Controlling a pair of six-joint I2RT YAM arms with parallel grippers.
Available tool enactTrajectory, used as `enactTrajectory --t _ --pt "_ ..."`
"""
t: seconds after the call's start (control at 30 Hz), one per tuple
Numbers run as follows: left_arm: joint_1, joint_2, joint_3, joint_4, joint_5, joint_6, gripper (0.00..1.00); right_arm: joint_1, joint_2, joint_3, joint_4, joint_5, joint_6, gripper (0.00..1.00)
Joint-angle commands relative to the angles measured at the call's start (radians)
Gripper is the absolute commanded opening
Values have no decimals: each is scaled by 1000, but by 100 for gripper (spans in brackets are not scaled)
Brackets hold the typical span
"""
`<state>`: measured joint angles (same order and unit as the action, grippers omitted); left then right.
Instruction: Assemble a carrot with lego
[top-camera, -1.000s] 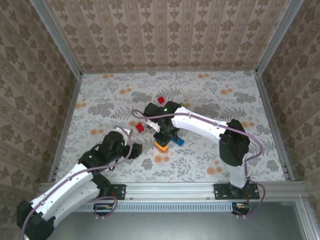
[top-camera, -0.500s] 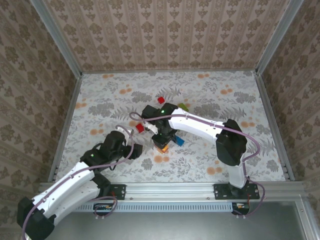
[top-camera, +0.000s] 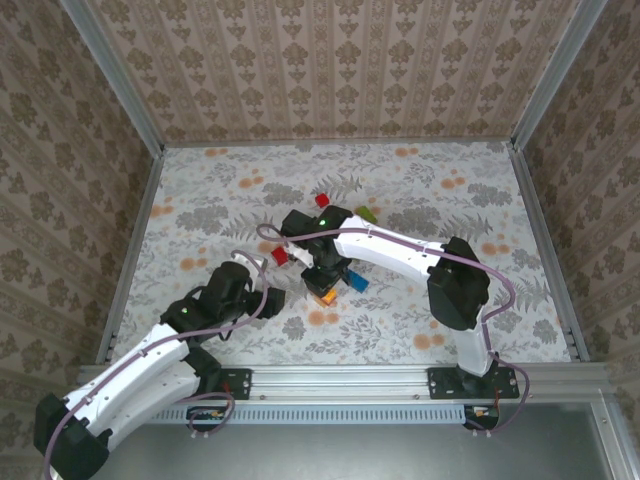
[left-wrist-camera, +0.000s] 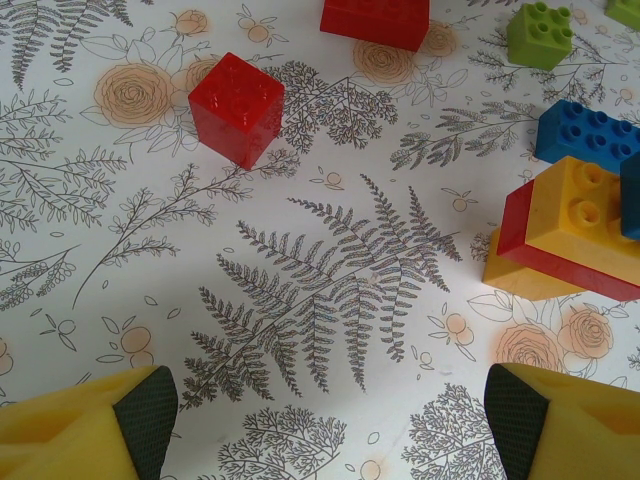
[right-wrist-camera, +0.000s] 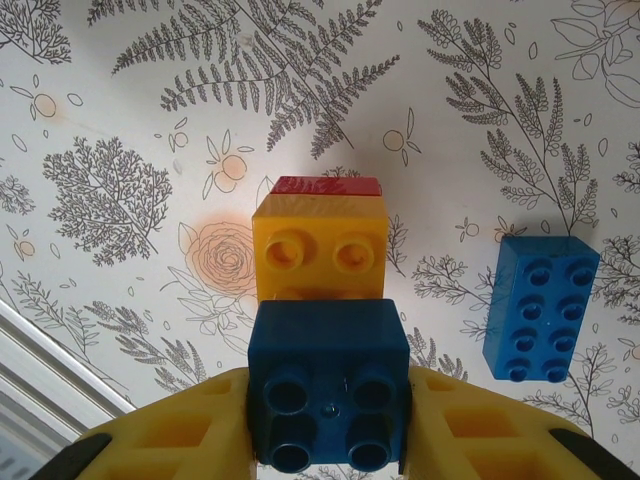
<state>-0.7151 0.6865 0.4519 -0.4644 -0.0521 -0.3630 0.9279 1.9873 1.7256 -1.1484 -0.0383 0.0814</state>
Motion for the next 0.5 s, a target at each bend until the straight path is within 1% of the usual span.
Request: enactTrajectory --t 0.0,0.47 --pt "-9 1 -10 7 8 -6 84 9 35 16 -21 -10 6 35" --pt "-8 8 -9 10 8 -4 84 22 46 -15 -16 13 15 35"
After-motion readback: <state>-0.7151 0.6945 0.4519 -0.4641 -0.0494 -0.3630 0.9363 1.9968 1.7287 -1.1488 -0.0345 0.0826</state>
